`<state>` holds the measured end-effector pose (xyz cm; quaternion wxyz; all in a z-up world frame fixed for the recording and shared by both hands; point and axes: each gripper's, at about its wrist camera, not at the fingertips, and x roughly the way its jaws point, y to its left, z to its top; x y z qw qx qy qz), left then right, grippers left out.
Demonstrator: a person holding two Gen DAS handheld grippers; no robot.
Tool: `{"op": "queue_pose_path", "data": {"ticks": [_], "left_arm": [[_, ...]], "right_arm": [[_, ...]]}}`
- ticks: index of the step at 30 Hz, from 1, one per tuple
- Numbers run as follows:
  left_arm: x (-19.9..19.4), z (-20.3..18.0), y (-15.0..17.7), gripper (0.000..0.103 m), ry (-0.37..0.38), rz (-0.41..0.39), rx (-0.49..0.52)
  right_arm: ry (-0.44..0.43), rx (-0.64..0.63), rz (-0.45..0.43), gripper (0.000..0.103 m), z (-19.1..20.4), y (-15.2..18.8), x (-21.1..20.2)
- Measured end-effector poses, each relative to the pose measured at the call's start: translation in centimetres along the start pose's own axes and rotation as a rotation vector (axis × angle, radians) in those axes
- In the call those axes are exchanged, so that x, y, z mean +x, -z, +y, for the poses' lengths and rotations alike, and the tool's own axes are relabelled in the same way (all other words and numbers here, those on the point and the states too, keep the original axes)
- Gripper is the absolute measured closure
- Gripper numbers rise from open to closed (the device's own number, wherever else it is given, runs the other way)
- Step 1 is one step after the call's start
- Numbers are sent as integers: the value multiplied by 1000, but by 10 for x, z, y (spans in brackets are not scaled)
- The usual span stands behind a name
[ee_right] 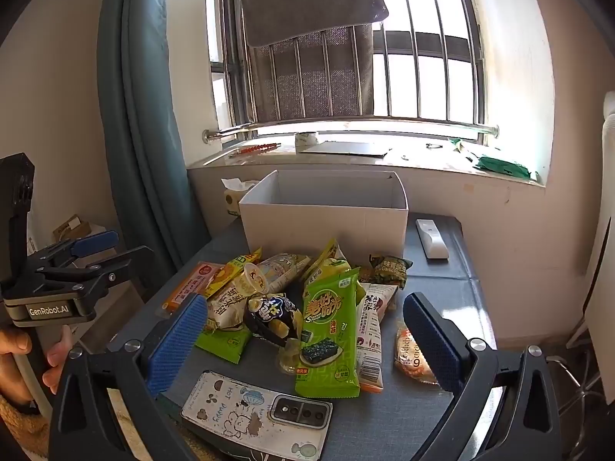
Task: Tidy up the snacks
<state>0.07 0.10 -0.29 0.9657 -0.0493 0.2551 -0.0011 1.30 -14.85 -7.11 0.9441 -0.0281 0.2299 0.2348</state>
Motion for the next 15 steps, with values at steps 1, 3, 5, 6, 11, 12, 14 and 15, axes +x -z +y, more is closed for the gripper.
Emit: {"op": "queue_pose_path", "data": {"ticks": [1, 3, 5, 6, 11, 12, 14, 15], "left_arm": [[0, 0, 0, 0, 2, 1, -1], [1, 0, 1, 0, 3, 5, -3], [1, 0, 1, 0, 4, 6, -3], [1, 0, 0, 0, 5, 6, -3], [1, 0, 0, 0, 7, 7, -5], [1, 0, 0, 0, 5, 7, -5], [0, 0, 0, 0, 3, 5, -4], [0, 0, 0, 0, -2, 3, -4]], "right_arm": [[1, 1, 1, 0, 0, 0, 0], [0, 4, 3, 0, -1, 1, 0], [-5, 4, 2, 0, 0, 0, -1], [-5, 3, 1, 0, 0, 0, -1], [-8, -2, 1, 0, 1, 1, -1], [-8, -2, 1, 0, 1, 1, -1], [-8, -2, 4, 0, 1, 1, -1], [-9, -1, 4, 0, 1, 1, -1]]}}
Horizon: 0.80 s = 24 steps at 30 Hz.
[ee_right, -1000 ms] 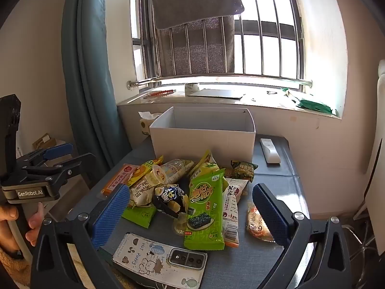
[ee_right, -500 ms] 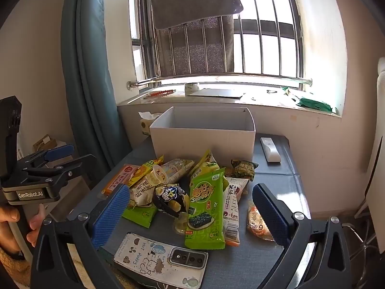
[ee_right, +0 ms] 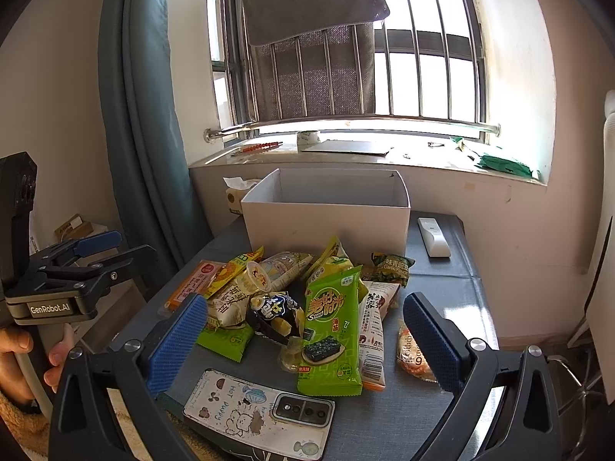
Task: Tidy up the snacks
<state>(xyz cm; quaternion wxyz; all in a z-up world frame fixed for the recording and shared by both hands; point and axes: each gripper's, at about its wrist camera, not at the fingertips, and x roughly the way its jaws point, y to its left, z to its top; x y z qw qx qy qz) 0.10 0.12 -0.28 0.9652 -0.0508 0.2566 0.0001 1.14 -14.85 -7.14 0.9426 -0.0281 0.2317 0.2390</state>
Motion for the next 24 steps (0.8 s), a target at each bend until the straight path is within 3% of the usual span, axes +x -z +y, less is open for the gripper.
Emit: {"op": "queue_pose_path", "data": {"ticks": [24], "left_arm": [[-1, -2, -1, 0, -2, -1, 10]], "right_arm": [[0, 2, 2, 0, -1, 1, 0]]}}
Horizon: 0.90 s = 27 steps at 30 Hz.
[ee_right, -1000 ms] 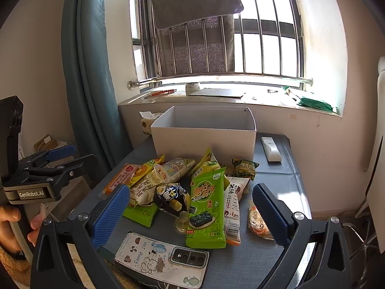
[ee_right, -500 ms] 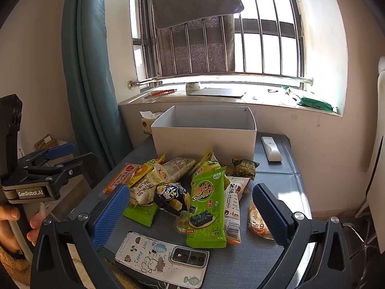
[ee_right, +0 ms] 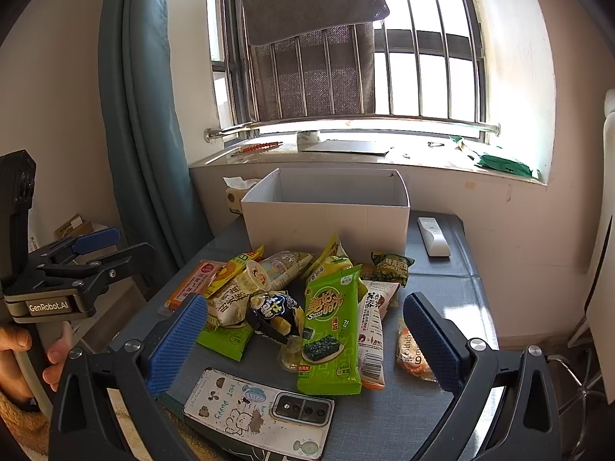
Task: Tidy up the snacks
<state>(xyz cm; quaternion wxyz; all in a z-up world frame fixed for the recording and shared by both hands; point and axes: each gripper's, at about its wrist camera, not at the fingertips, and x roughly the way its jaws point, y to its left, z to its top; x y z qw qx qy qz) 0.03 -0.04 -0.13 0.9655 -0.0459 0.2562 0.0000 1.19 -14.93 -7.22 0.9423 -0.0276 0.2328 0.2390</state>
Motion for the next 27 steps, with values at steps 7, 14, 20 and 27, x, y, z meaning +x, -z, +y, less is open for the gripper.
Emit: {"op": "queue_pose_path", "data": {"ticks": [7, 14, 20, 27], "left_arm": [[0, 1, 0, 0, -2, 1, 0], [0, 0, -1, 0, -7, 1, 3], [-1, 0, 0, 0, -5, 2, 4], [-1, 0, -1, 0, -4, 2, 4]], "right_arm": [[-1, -3, 1, 0, 1, 0, 1], [-1, -1, 0, 0, 0, 0, 0], [-1, 2, 2, 0, -1, 0, 0], [-1, 3, 3, 0, -1, 1, 0]]}}
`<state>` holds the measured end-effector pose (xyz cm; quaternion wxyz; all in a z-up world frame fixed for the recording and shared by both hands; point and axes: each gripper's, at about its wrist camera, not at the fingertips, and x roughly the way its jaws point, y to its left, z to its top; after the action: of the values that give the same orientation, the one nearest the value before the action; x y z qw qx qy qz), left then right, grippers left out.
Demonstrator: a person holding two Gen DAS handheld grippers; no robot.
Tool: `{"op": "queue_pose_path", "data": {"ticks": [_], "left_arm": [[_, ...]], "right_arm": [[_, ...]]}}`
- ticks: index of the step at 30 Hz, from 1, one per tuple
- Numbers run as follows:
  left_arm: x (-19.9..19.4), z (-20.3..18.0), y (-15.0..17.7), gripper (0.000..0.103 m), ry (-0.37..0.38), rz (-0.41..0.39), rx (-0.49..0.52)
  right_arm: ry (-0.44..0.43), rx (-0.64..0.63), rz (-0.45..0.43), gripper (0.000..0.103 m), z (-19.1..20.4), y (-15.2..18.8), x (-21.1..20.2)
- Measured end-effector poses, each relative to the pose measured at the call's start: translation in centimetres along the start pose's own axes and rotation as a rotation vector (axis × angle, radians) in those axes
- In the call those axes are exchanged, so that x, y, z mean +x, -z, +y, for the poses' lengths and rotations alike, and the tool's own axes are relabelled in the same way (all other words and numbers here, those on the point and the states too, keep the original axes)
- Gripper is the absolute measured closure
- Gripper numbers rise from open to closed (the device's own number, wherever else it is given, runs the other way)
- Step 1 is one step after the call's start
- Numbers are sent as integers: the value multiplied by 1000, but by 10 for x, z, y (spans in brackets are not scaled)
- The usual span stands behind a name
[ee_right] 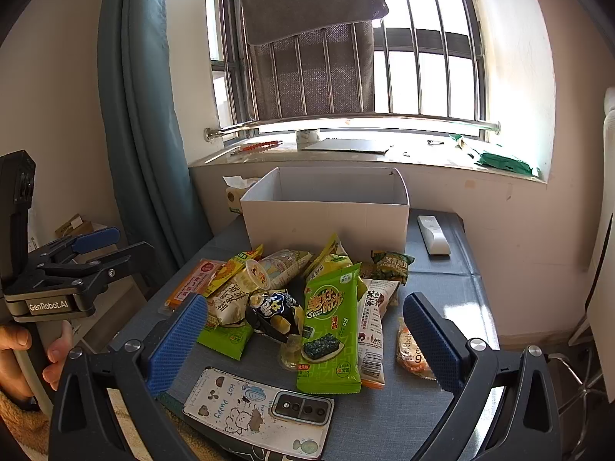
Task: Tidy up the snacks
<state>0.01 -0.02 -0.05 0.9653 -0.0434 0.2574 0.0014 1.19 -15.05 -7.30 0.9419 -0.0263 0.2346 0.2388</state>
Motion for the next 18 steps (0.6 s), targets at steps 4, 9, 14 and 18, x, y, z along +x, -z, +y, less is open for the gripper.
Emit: {"op": "queue_pose_path", "data": {"ticks": [4, 9, 14, 18], "left_arm": [[0, 0, 0, 0, -1, 1, 1], [0, 0, 1, 0, -6, 1, 3], [0, 5, 2, 0, -14, 2, -4], [4, 13, 6, 0, -13, 20, -27]], "right_arm": [[-3, -4, -2, 0, 0, 1, -1], [-13, 0, 3, 0, -1, 2, 1], [-6, 2, 20, 0, -7, 6, 9], [-13, 4, 85, 0, -17, 14, 34]]}}
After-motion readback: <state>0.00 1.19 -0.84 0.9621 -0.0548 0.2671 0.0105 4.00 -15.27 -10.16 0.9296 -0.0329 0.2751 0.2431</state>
